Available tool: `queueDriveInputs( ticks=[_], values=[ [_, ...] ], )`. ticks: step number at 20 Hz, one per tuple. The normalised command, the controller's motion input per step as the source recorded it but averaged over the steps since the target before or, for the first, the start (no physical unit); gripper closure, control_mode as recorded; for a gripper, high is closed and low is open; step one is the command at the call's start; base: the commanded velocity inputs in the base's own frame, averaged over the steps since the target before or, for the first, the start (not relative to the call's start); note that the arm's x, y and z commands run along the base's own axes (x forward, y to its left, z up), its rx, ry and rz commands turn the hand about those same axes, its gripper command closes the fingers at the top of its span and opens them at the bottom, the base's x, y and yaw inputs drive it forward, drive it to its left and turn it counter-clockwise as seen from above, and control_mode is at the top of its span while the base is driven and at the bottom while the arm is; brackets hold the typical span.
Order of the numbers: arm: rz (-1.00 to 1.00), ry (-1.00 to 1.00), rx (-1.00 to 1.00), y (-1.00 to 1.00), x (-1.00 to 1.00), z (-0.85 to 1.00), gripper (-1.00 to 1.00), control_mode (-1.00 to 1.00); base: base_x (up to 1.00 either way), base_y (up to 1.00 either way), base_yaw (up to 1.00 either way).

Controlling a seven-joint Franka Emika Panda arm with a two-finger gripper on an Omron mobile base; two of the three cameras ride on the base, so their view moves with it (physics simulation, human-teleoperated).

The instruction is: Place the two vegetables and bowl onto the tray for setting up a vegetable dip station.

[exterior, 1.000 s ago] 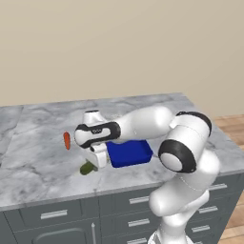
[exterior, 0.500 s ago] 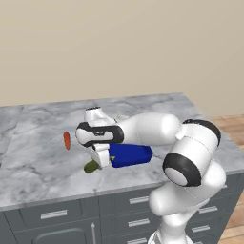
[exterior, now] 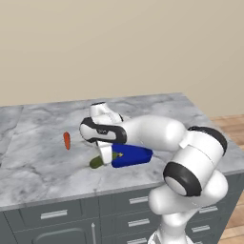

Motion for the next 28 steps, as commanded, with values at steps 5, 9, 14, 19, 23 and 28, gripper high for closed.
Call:
queueDriveInputs(
  ticks=[5, 9, 14, 19, 23, 28],
  values=[
    [-0.21, 0.00, -0.09, -0.19, -0.01, 0.00, 1.00, -1.00, 0.00, 0.00, 0.00],
    [-0.12, -0.03, -0.07, -0.19, 0.00, 0.00, 1.00, -1.00, 0.00, 0.00, 0.00],
    [-0.04, -0.10, -0.05, -0.22, 0.00, 0.02, 1.00, -1.00, 0.00, 0.00, 0.00],
    [0.00, -0.21, 0.00, -0.21, -0.04, 0.04, 1.00, -1.00, 0.00, 0.00, 0.00],
    [0.00, -0.15, 0.00, -0.22, 0.02, 0.02, 1.00, -1.00, 0.00, 0.00, 0.00],
    [0.00, -0.10, 0.00, -0.24, 0.08, 0.01, 1.00, -1.00, 0.00, 0.00, 0.00]
  ],
)
